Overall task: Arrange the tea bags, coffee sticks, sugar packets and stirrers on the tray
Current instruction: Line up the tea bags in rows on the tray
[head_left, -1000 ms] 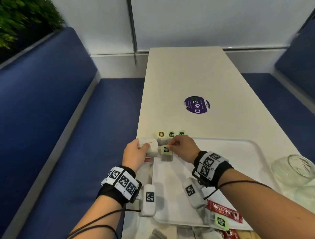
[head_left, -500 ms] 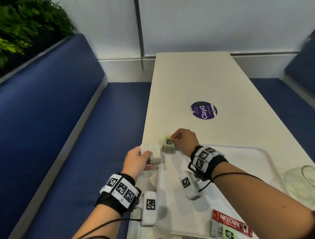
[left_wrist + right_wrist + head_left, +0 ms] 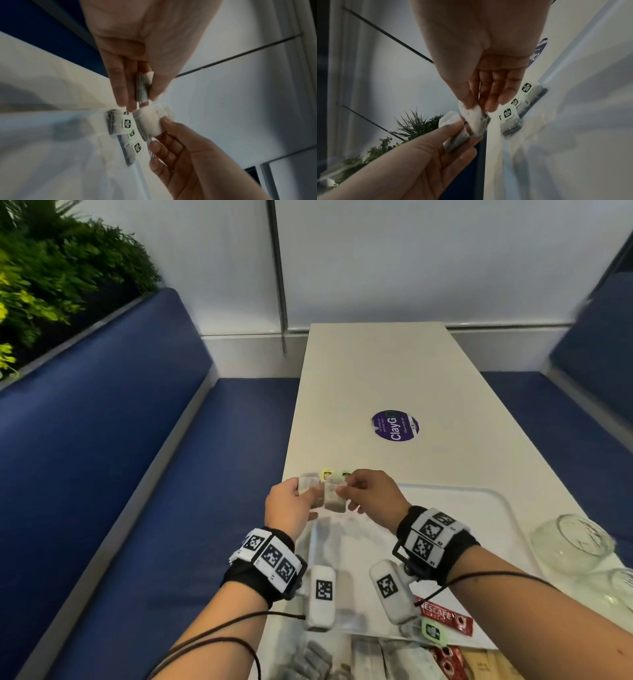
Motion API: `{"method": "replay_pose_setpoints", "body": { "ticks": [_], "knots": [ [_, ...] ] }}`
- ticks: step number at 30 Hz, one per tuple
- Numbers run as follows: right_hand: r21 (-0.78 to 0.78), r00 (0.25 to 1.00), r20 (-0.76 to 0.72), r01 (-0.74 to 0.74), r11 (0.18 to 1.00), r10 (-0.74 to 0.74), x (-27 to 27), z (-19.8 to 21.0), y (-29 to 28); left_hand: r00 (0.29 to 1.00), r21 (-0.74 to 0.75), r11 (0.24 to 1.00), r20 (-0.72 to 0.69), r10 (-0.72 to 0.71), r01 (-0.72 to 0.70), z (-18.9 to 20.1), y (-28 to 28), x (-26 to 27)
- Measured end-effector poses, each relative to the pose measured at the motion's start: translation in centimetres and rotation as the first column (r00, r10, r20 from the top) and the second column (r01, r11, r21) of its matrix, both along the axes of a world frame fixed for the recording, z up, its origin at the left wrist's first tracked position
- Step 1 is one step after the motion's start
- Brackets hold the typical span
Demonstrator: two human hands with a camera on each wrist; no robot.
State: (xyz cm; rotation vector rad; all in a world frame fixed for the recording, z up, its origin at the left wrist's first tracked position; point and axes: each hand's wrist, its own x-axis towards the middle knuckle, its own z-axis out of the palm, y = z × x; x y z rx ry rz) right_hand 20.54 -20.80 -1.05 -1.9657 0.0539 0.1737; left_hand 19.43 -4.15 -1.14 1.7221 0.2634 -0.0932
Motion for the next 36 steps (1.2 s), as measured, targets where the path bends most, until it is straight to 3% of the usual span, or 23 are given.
{"method": "replay_pose_setpoints", "body": {
  "ticks": [2,6,12,15,19,23,27,30,36],
  "knots": [
    [-0.068,0.997,0.023,0.071,0.995,-0.070,-0.6,0.3,-0.6,0.999,0.070,0.997,0.041,0.033,-0.036,0.1,-0.5,-0.5],
    [-0.143,0.996,0.046,0.087,0.986,-0.081,-1.6,0.6,-0.8,0.994,0.122,0.989,0.058,-0.089,0.082,0.7,-2.5,-2.0],
    [-0.042,0.997,0.074,0.034,0.999,-0.030,-2.6,1.4,-0.6,0.994,0.002,0.995,0.023,-0.104,0.104,0.7,-3.5,-1.8],
    [-0.048,0.997,0.071,-0.009,0.999,0.012,-2.4,1.4,-1.0,0.990,0.019,0.989,-0.008,-0.144,0.144,0.4,-3.3,-1.3],
    [-0.131,0.988,0.139,0.091,0.987,-0.073,-1.2,0.2,-1.9,0.973,-0.035,0.977,-0.080,-0.215,0.213,-0.6,-2.6,-0.5],
    [-0.134,1.000,0.005,-0.007,0.991,0.008,0.1,-0.9,-2.4,0.953,-0.126,0.956,-0.116,-0.279,0.265,-1.1,-2.2,-0.2],
    [-0.309,0.994,-0.108,-0.047,0.950,0.014,2.3,-2.5,-3.2,0.951,-0.162,0.969,-0.219,-0.219,0.186,-1.5,-1.4,1.0],
    [-0.422,0.995,-0.100,-0.031,0.906,-0.013,4.0,-3.0,-3.6,0.945,-0.168,0.977,-0.278,-0.174,0.131,-1.7,-0.7,1.9],
    [-0.453,0.998,-0.044,0.014,0.891,-0.038,6.2,-3.1,-2.8,0.977,-0.088,0.986,-0.152,-0.151,0.139,-2.6,0.7,3.2]
  ]
}}
